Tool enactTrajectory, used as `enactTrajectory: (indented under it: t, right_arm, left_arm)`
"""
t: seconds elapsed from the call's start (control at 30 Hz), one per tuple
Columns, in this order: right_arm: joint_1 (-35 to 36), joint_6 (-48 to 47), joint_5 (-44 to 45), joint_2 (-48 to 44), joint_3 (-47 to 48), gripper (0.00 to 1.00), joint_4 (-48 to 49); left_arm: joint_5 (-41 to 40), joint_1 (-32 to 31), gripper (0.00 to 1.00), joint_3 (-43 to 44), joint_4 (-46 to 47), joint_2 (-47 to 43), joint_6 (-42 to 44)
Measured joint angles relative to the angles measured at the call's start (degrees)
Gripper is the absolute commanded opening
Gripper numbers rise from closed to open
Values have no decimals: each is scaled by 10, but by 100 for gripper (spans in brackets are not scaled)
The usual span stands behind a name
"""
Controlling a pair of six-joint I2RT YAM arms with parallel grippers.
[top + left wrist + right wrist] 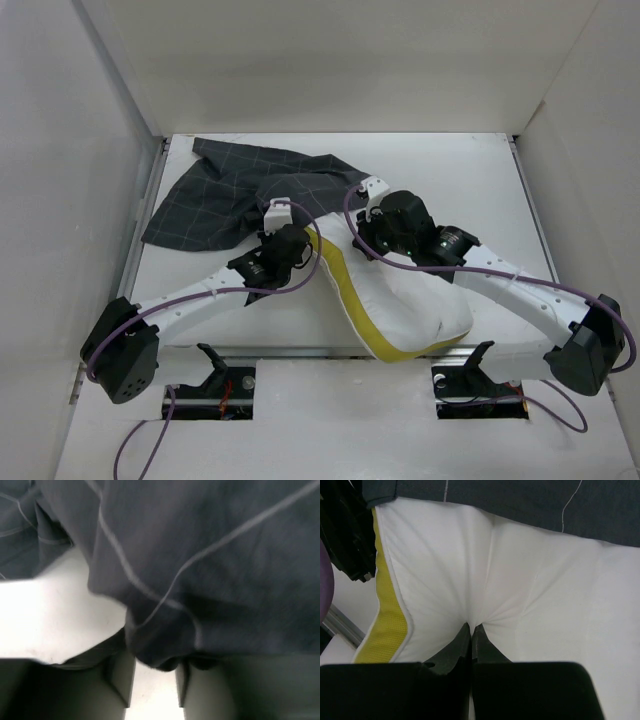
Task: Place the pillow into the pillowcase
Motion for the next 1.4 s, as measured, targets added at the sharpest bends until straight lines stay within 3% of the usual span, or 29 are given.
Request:
enactTrajectory:
  t: [0.1, 0.37, 0.57, 0.83, 1.07, 1.13, 1.17, 1.2, 1.23, 1.3, 1.33, 1.37, 1.4]
  right_arm:
    - [0, 1, 0, 0, 0, 0, 0]
    - [0, 11, 29, 26, 3, 0, 17]
    - [0, 48, 99, 88, 28, 0, 61]
    - [1, 96, 177, 144, 43, 0, 146]
    - [48, 195, 244, 169, -29, 0, 279]
    - [65, 224, 250, 192, -46, 0, 304]
    - [69, 235, 245, 202, -54, 0, 316]
    - [69, 245, 234, 208, -64, 0, 332]
    - [69, 253, 222, 210, -76, 3, 345]
    - [66, 263, 201, 210, -95, 26, 363]
    - [64, 267, 194, 206, -102, 39, 365]
    - [63, 269, 186, 197, -111, 68, 365]
    - [63, 271, 183, 183, -121, 75, 364]
  left_arm:
    - [-8, 0, 0, 17, 7, 7, 8]
    - [12, -14, 0, 23, 2, -17, 21]
    - [109, -55, 0, 4, -7, -81, 17]
    - [229, -120, 0, -3, -35, -90, 6]
    - [321, -133, 0, -1, -27, -92, 12]
    - [328, -133, 10, 1, -30, -92, 12]
    - [332, -133, 20, 3, -37, -91, 8]
    - [338, -134, 44, 4, -52, -90, 4]
    - [346, -136, 47, 7, -64, -85, -2]
    - [354, -140, 57, 27, -103, -71, -16]
    - [356, -142, 70, 40, -125, -64, -18]
    - [354, -145, 76, 56, -148, -58, -18]
    - [349, -148, 87, 77, -167, -54, -21]
